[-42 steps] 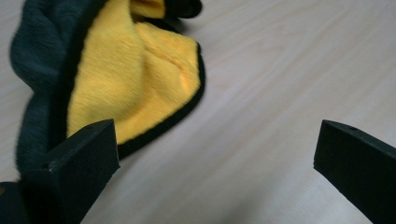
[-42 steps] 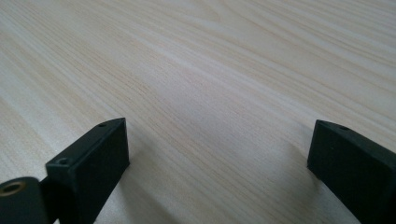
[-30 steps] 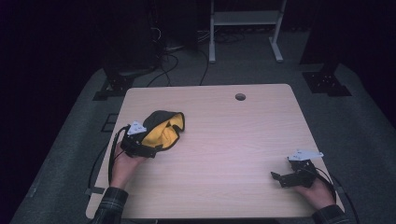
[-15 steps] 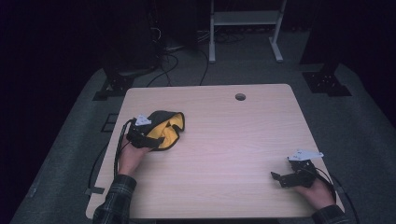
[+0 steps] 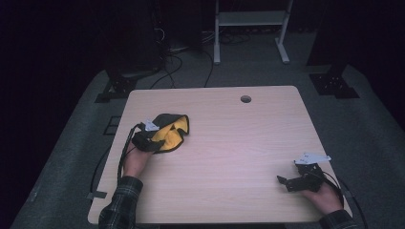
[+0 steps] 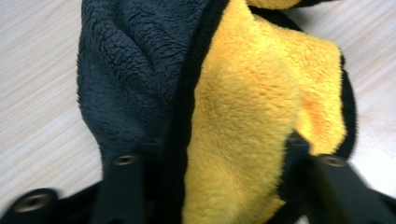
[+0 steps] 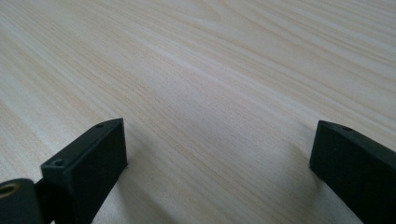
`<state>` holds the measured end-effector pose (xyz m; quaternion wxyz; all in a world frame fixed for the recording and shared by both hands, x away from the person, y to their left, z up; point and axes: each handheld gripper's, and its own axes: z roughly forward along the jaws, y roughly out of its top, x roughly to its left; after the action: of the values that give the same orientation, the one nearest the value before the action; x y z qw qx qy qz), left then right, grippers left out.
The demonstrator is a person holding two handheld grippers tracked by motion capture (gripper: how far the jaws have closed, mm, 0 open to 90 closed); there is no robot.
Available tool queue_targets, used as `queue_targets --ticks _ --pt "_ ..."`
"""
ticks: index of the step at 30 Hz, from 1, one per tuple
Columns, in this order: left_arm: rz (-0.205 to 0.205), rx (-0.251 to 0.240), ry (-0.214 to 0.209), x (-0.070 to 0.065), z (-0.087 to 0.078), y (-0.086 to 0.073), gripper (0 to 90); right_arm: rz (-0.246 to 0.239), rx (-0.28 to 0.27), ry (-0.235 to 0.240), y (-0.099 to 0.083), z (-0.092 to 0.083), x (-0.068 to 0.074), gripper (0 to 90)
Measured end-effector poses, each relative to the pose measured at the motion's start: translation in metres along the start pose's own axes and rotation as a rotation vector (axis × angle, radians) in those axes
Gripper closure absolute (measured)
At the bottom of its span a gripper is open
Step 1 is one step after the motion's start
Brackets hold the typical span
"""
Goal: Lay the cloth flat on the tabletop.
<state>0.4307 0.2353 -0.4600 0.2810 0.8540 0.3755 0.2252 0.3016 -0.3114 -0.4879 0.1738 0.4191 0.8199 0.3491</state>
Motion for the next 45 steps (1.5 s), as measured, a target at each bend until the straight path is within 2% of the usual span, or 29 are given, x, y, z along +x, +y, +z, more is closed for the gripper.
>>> queue_targets --ticks 1,3,4,5,6,7,10,12,13,16,18,19,20,21,26,27,28,29,30,32,33,34,35,37,42,45 --pt "0.001 0.005 0.001 0.0 -0.001 0.001 56.3 0.0 0.0 0.0 0.0 0.0 0.0 2.8" --pt "-0.011 -0.002 -0.018 -0.001 -0.003 0.001 61.9 0.0 0.0 0.0 0.0 0.0 0.0 2.8" --pt "-0.032 -0.021 -0.068 -0.001 -0.004 0.001 63.9 0.0 0.0 0.0 0.0 0.0 0.0 2.8" --pt "-0.032 -0.021 -0.068 -0.001 -0.004 0.001 64.5 0.0 0.0 0.0 0.0 0.0 0.0 2.8" --pt "-0.048 -0.034 -0.124 -0.003 -0.006 0.001 65.2 0.0 0.0 0.0 0.0 0.0 0.0 2.8" --pt "-0.048 -0.034 -0.124 -0.003 -0.006 0.001 65.9 0.0 0.0 0.0 0.0 0.0 0.0 2.8" --pt "-0.052 -0.054 -0.198 -0.008 -0.01 0.004 66.5 0.0 0.0 0.0 0.0 0.0 0.0 2.8" --pt "-0.051 -0.065 -0.23 -0.013 -0.011 0.005 66.7 0.002 0.001 -0.001 0.0 0.0 0.0 2.9" --pt "-0.046 -0.071 -0.263 -0.019 -0.012 0.006 66.7 0.003 0.0 -0.001 0.0 0.0 0.0 2.9" --pt "-0.037 -0.072 -0.288 -0.025 -0.014 0.007 66.8 0.004 0.0 -0.001 0.0 0.0 0.0 2.9" --pt "-0.035 -0.084 -0.321 -0.032 -0.017 0.007 66.8 0.004 0.0 -0.001 0.0 0.0 0.0 2.9" --pt "-0.034 -0.097 -0.358 -0.038 -0.021 0.008 66.9 0.004 0.0 -0.001 0.0 0.0 0.0 2.9" --pt "-0.031 -0.098 -0.377 -0.042 -0.023 0.009 66.9 0.004 0.0 -0.001 0.0 0.0 0.0 2.9" --pt "-0.031 -0.098 -0.377 -0.042 -0.023 0.009 67.0 0.004 0.0 -0.001 0.0 0.0 0.0 2.9" --pt "0.014 -0.116 -0.437 -0.063 -0.033 0.014 67.0 0.003 0.0 -0.001 0.0 0.0 0.0 2.9" --pt "0.027 -0.119 -0.466 -0.072 -0.035 0.015 67.1 0.003 0.0 -0.002 0.0 0.0 0.0 2.9" --pt "0.027 -0.119 -0.466 -0.072 -0.035 0.015 67.0 0.003 0.0 -0.002 0.0 0.0 0.0 2.9" --pt "0.046 -0.115 -0.492 -0.082 -0.036 0.016 67.0 0.003 0.0 -0.001 0.0 0.0 0.0 2.9" --pt "0.046 -0.115 -0.492 -0.082 -0.036 0.016 67.0 0.003 0.0 -0.001 0.0 0.0 0.0 2.9" --pt "0.07 -0.11 -0.515 -0.092 -0.037 0.017 67.0 0.003 0.001 -0.002 0.0 0.0 0.0 2.9" --pt "0.098 -0.108 -0.536 -0.102 -0.038 0.019 67.0 0.003 0.001 -0.002 0.0 0.0 0.0 2.9" --pt "0.098 -0.108 -0.536 -0.102 -0.038 0.019 66.9 0.003 0.001 -0.002 0.0 0.0 0.0 2.9" --pt "0.126 -0.105 -0.557 -0.112 -0.039 0.021 66.9 0.004 0.001 -0.002 0.0 0.0 0.0 2.9" --pt "0.141 -0.104 -0.567 -0.117 -0.039 0.021 66.9 0.004 0.001 -0.002 0.0 0.0 0.001 2.9" --pt "0.188 -0.113 -0.642 -0.142 -0.037 0.025 66.3 0.004 0.001 -0.002 0.0 0.0 0.001 2.9" --pt "0.229 -0.102 -0.681 -0.157 -0.034 0.027 64.5 0.004 0.001 -0.002 0.0 0.0 0.001 2.9"
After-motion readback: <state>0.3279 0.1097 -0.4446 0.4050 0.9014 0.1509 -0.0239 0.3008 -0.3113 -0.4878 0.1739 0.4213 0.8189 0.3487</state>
